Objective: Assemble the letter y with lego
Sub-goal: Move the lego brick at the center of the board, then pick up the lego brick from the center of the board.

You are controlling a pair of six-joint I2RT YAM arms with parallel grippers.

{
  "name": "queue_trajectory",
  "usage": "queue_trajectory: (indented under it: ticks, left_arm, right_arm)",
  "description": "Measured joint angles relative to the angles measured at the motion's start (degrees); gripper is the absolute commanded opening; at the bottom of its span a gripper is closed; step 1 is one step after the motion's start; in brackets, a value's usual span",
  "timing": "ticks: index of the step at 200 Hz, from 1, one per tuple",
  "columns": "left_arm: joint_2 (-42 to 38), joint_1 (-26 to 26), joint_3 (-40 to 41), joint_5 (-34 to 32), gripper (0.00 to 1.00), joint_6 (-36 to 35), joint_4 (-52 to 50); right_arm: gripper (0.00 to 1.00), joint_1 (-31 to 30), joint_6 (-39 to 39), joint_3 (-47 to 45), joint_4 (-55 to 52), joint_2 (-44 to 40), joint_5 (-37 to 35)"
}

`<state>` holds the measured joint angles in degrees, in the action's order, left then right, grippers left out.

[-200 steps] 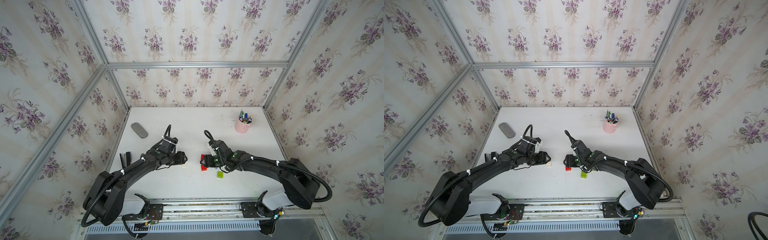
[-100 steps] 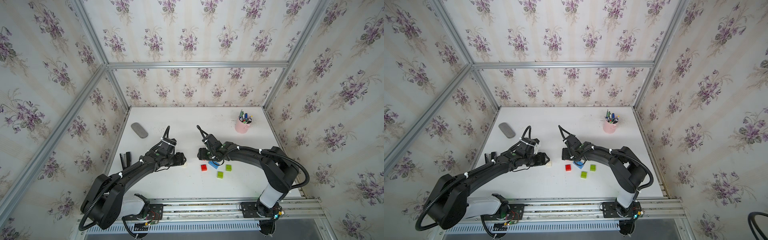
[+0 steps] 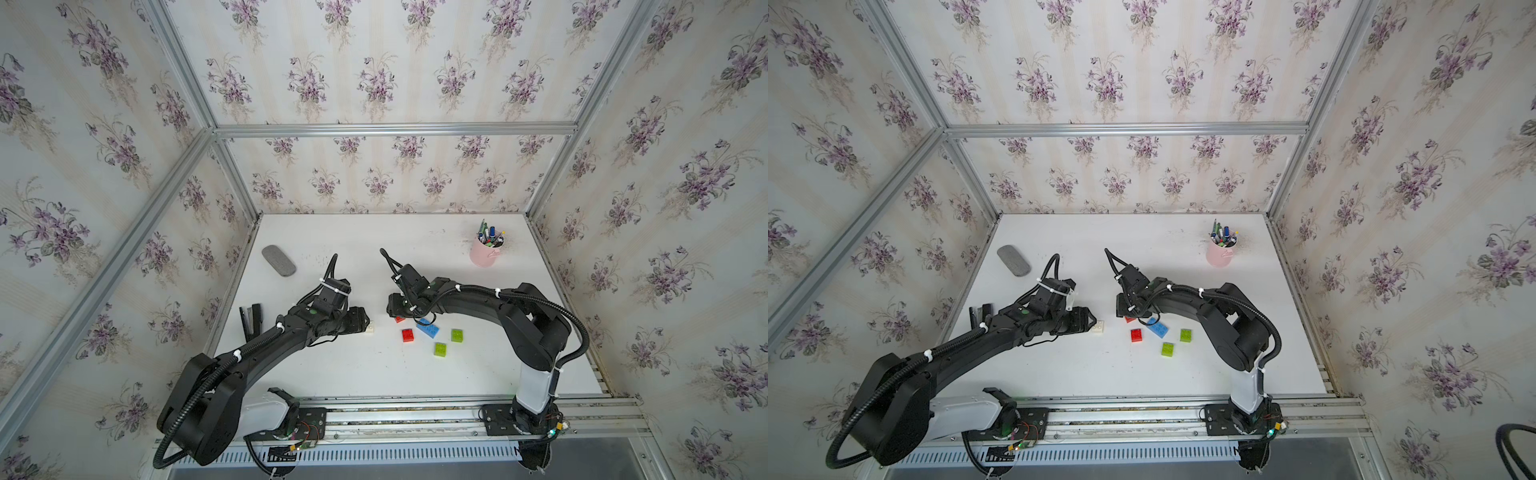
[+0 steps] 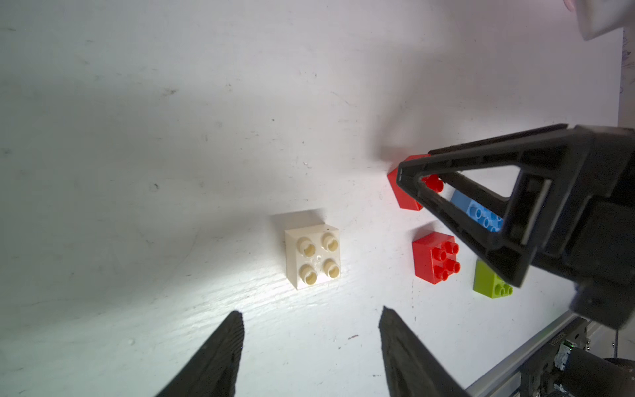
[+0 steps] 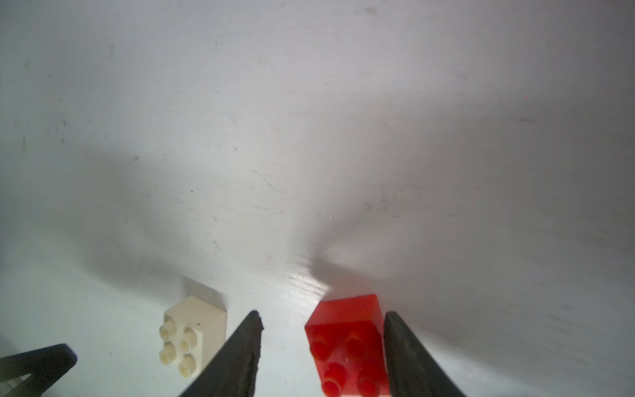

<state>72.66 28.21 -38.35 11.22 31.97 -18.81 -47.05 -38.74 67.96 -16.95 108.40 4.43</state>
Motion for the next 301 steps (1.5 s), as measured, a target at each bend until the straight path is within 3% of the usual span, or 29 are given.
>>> queue_trajectory:
  ticks: [42,107,162,267,301]
  left_arm:
    - [-0.33,0.0,0.13,-0.15,0.65,0.0,-0.09]
    - [-0.33,0.0,-1.01,-0.15,0.65,-0.02,-0.9]
    - [0.7,0.0,-2.1,0.09,0.65,-0.02,-1.11]
    - [0.92,0.0,-1.97,0.52,0.65,-0.02,-1.25]
    - [1.29,0.0,-1.88,0.52,0.66,-0.02,-1.25]
  right_arm:
    - [0.59,-0.9,1.31,0.59,-1.62,-0.5,0.9]
    - [0.59,-1.51,3.21,-1.84,-10.45,-8.72,-4.59]
    - [0.58,-5.11,2.69,-3.19,-15.5,-8.37,-4.76]
    - [0.49,-5.49,1.66,-1.88,-15.3,-4.13,-4.79]
    - [0.4,-5.49,1.68,-1.9,-15.47,-3.98,-4.72]
